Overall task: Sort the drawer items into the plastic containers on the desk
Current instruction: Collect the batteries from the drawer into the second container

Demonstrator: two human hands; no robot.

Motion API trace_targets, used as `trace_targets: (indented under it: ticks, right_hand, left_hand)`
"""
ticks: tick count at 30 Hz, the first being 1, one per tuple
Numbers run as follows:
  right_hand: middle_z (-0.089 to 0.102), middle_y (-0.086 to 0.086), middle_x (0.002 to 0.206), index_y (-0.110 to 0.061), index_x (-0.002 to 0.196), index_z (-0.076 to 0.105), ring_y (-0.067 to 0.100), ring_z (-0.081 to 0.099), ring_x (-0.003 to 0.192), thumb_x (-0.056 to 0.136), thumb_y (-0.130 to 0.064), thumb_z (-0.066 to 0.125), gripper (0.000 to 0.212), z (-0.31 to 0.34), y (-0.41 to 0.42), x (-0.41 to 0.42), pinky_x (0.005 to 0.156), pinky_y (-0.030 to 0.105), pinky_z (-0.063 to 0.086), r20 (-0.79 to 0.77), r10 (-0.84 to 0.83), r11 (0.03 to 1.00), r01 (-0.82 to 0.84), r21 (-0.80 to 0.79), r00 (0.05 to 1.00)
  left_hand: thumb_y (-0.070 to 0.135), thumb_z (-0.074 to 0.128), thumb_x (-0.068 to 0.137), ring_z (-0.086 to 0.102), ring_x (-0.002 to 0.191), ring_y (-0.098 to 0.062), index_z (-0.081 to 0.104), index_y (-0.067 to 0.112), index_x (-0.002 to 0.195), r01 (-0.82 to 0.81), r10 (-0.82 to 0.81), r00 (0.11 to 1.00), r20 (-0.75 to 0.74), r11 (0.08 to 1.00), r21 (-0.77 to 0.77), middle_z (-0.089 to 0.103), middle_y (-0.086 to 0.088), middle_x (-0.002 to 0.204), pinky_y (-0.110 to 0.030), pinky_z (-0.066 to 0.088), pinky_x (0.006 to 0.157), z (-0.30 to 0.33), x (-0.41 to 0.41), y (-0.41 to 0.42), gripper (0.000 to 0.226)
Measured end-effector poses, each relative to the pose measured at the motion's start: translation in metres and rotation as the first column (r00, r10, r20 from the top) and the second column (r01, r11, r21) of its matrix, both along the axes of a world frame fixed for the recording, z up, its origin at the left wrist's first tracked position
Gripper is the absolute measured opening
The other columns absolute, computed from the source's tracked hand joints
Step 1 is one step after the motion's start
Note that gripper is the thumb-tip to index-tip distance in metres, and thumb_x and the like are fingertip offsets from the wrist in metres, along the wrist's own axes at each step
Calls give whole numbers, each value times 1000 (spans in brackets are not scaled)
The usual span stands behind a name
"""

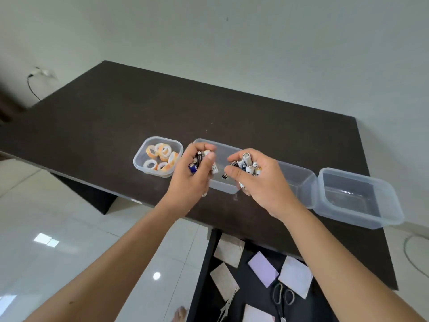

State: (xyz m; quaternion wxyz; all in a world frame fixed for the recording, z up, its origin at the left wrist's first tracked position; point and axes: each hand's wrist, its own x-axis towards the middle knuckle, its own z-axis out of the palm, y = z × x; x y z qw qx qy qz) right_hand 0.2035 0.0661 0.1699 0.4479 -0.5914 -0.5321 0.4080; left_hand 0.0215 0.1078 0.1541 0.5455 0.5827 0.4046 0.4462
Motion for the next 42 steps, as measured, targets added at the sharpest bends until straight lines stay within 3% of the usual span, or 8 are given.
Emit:
trace_targets:
  ticks: [3,6,12,17,28,34,40,42]
  right_hand:
    - [72,-5,75,-24,102,74,5,64,61,94,-25,81,11,-6,38,-2,55,22,52,0,-80,997,80,15,997]
    - [74,7,81,-24,99,75,15,66,66,94,-27,81,8,-23,65,-6,61,39,59,-7,-131,991,131,-24,991]
    - [76,-9,93,-29,101,76,15,75,85,93,-26,83,11,-47,83,-7,71,35,67,65,-187,979,191,-66,980]
    - [72,-21,100,-29,104,76,4,67,101,91,-24,84,15,-47,85,-7,86,29,59,155,-174,983,182,-35,972]
    - [77,-13,100,-31,101,77,7,72,102,91,-16,80,18,-44,75,-7,97,43,61,86,-166,986,166,9,982]
    - [80,-6,96,-26,97,78,12,76,95,90,-6,77,21,-39,64,-2,95,40,63,57,-172,982,167,90,983]
    - [79,-5,96,-20,98,76,8,74,87,90,-3,78,18,-24,10,12,87,24,59,45,-168,971,158,182,985]
    - [79,-4,98,-19,100,76,9,74,90,91,-4,79,18,-23,-19,20,89,25,59,40,-170,972,160,174,985]
  left_hand:
    - [28,55,108,53,61,-5,58,19,123,-22,24,999,-33,998,53,60,9,80,-22,44,50,1,18,42,17]
    - [22,53,110,59,68,-8,57,19,124,-14,19,995,-95,999,51,64,-1,88,-24,51,55,-12,26,71,15]
    - [14,57,107,72,99,-15,62,28,118,15,-8,963,-269,1000,24,72,2,115,-37,66,83,-43,24,88,18]
    - [8,65,102,73,92,-21,65,27,118,-14,27,935,-355,999,37,72,7,111,-41,65,77,-44,25,86,24]
    - [4,69,97,72,106,-7,67,26,115,-72,92,963,-253,993,90,76,7,107,-41,59,100,-35,21,79,28]
    - [-3,63,99,70,104,-9,66,18,110,-109,135,983,-128,976,189,73,1,104,-22,54,93,-23,8,65,24]
    - [5,62,101,70,107,-23,63,20,113,-11,37,995,-94,965,263,71,-6,107,-44,60,98,-17,3,29,18]
    - [3,59,103,71,104,-20,63,17,114,34,-13,996,-90,969,246,72,-3,105,-42,60,94,-24,4,7,19]
